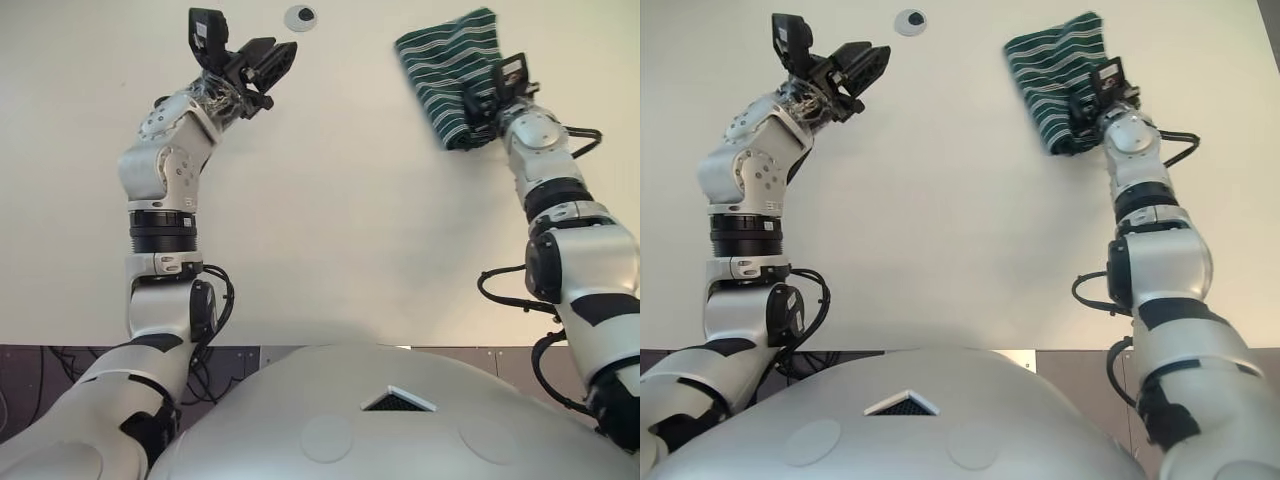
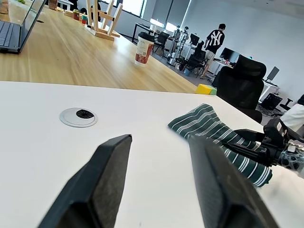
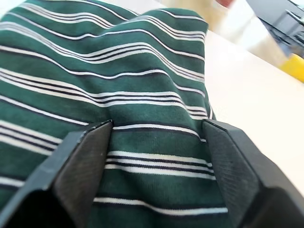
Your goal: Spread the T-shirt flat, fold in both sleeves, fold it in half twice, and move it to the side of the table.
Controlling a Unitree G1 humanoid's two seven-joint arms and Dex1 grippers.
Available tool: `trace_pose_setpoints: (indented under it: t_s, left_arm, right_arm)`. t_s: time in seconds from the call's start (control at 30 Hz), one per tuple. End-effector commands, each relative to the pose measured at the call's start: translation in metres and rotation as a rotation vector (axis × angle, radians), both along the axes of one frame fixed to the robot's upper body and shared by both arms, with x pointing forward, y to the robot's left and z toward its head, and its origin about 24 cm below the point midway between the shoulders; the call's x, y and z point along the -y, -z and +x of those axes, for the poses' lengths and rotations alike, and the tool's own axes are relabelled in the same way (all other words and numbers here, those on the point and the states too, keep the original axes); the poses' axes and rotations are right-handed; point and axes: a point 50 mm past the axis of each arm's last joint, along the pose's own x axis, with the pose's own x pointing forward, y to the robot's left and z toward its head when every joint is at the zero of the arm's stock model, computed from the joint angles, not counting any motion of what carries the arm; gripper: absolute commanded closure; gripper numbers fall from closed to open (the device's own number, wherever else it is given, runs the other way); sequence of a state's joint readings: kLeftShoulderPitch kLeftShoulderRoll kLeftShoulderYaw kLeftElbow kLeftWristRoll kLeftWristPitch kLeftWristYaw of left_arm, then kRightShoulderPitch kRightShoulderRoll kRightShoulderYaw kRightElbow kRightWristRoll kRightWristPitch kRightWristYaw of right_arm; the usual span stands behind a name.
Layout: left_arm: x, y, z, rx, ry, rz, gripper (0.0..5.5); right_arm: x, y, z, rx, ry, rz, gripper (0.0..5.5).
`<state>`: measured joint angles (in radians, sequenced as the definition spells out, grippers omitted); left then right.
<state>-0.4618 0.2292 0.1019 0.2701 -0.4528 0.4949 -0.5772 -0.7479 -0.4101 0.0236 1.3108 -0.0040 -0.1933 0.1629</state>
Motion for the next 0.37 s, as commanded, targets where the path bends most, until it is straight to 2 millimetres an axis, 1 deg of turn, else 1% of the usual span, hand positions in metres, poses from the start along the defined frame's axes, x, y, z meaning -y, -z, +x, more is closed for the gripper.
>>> trace_pose_setpoints:
  t_s: [0.03, 0.13, 0.2, 0.27, 0.3, 0.37]
  left_arm:
    - [0.009, 0.0, 0.005, 0.007, -0.005, 0.0, 3.33]
    - [0.014, 0.002, 0.005, 0.009, 0.0, -0.013, 3.33]
    - [0.01, 0.003, 0.003, 0.019, -0.044, -0.031, 3.33]
    - [0.006, 0.0, 0.006, 0.066, -0.117, -0.028, 3.33]
    - [0.001, -0.001, 0.009, 0.107, -0.21, 0.032, 3.33]
    - [-0.006, -0.004, 0.016, 0.167, -0.36, 0.079, 3.33]
  right_arm:
    - [0.01, -0.015, 0.002, 0.155, 0.075, 0.211, 2.09]
    - [0.023, -0.034, 0.003, 0.313, 0.095, 0.326, 2.09]
    - [0.024, -0.049, 0.006, 0.412, 0.07, 0.375, 2.09]
    - [0.026, -0.061, 0.006, 0.498, 0.049, 0.391, 2.09]
    - [0.02, -0.065, 0.008, 0.514, 0.018, 0.394, 2.09]
    - [0.003, -0.07, 0.016, 0.512, -0.03, 0.435, 2.09]
